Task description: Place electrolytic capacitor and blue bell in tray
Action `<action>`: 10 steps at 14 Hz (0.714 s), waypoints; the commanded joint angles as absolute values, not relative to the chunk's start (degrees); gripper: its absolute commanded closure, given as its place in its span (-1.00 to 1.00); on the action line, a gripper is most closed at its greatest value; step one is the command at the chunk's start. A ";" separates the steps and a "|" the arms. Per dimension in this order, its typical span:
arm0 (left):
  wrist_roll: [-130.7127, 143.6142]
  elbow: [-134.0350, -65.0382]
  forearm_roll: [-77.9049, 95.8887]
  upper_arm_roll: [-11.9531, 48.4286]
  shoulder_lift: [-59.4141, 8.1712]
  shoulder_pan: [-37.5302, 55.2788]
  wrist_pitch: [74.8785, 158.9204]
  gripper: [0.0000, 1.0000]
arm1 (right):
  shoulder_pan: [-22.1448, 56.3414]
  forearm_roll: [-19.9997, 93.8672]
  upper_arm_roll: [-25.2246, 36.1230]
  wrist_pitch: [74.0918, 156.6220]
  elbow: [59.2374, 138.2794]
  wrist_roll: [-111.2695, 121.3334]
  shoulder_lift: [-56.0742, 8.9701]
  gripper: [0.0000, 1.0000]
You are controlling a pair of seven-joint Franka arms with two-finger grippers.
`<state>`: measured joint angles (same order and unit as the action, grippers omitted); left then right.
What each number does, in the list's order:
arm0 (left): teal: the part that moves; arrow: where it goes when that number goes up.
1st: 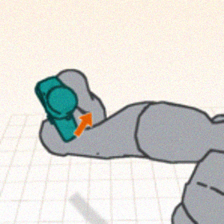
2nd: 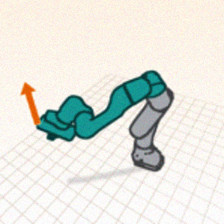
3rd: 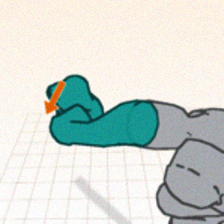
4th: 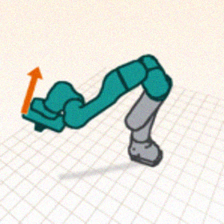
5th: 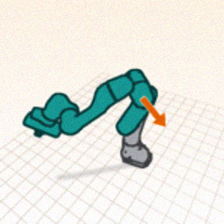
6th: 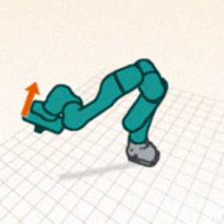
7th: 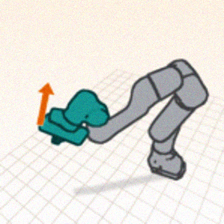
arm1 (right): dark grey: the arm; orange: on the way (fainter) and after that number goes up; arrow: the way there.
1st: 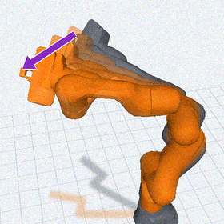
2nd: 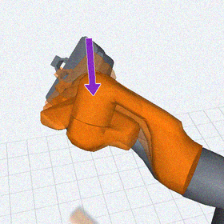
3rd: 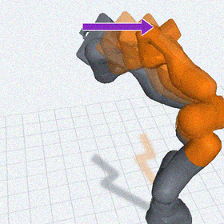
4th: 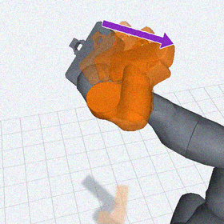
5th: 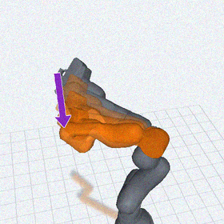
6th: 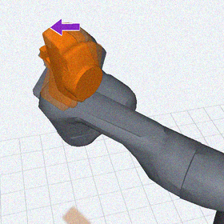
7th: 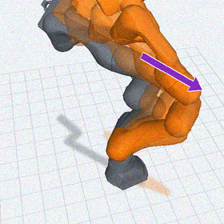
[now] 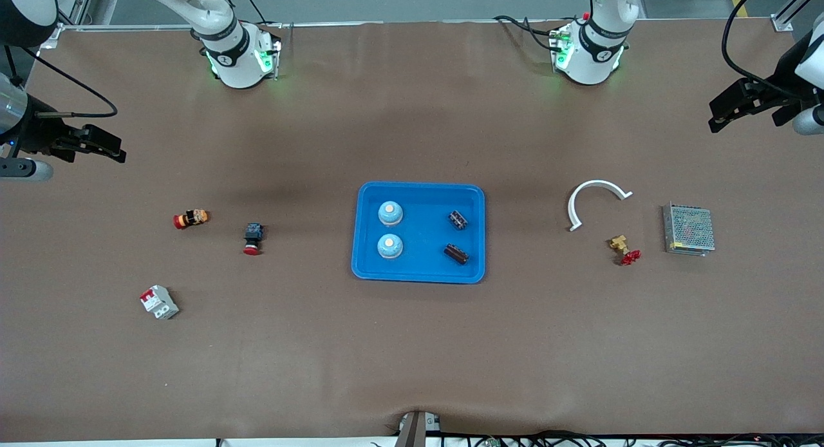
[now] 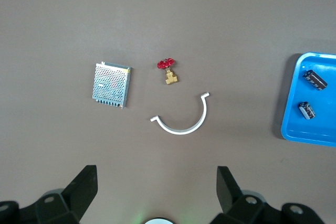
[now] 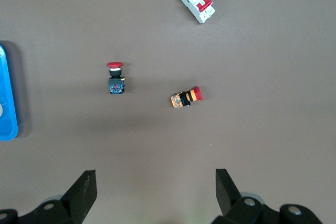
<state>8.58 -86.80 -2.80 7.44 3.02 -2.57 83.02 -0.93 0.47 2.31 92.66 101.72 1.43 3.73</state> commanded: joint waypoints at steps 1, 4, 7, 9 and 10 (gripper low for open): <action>7.12 -86.66 -1.41 7.29 4.04 -2.99 82.00 -1.00 | -2.20 -0.44 1.23 91.76 100.11 1.67 2.99 -1.00; 7.12 -86.57 -1.41 7.29 4.04 -2.90 82.00 -1.00 | -2.29 -0.44 1.23 91.76 99.76 1.67 2.81 -1.00; 7.12 -86.66 -1.41 7.29 4.04 -2.90 82.00 -1.00 | -2.28 -0.44 1.23 91.76 99.23 1.32 2.46 -1.00; 7.12 -86.66 -1.41 7.29 4.04 -2.90 82.00 -1.00 | -2.29 -0.44 1.23 91.06 97.83 1.32 2.11 -1.00; 7.12 -86.66 -1.41 7.29 3.96 -2.90 82.00 -1.00 | -2.29 -0.44 1.23 90.79 97.13 1.32 2.11 -1.00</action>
<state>8.58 -86.79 -2.80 7.43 3.02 -2.57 83.02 -0.93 0.47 2.31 92.54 100.17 1.42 3.24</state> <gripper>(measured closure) 0.000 0.000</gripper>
